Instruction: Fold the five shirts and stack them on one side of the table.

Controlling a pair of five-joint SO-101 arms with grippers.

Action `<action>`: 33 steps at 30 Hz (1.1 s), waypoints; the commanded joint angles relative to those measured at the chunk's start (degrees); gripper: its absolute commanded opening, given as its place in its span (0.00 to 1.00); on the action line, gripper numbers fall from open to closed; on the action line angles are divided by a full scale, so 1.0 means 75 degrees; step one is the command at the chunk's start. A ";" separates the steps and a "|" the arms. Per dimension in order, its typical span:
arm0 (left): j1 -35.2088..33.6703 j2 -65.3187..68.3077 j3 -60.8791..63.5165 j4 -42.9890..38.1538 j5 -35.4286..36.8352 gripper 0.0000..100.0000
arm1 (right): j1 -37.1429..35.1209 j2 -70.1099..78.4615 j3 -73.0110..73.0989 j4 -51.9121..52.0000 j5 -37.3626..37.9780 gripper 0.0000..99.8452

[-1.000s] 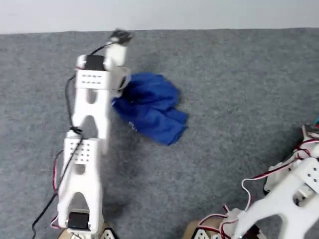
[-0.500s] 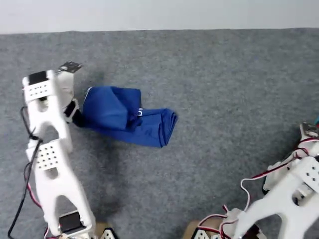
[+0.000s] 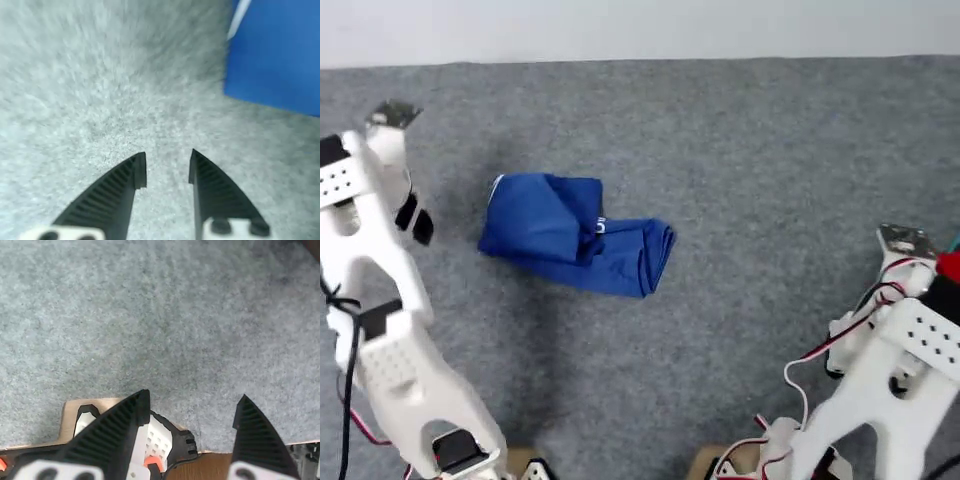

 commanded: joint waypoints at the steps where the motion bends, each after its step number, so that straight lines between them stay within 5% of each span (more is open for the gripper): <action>1: 0.0703 -0.1653 0.0826 0.0223 -0.0012 0.15 | -0.0064 -0.0264 -0.0047 0.0252 0.0012 0.28; 11: 0.3095 -0.2579 0.3405 -0.1547 0.1020 0.15 | -0.0053 -0.0264 -0.0035 0.0252 0.0012 0.28; 20: 0.4489 -0.2602 0.3909 -0.2731 0.1641 0.15 | -0.0053 -0.0264 -0.0023 0.0264 0.0012 0.28; 26: 0.5005 -0.2544 0.3968 -0.3095 0.1946 0.15 | -0.0053 -0.0264 -0.0023 0.0264 0.0012 0.28; 33: 0.4571 -0.1407 0.3944 -0.3411 0.1899 0.15 | -0.0041 -0.0264 -0.0023 0.0264 0.0012 0.28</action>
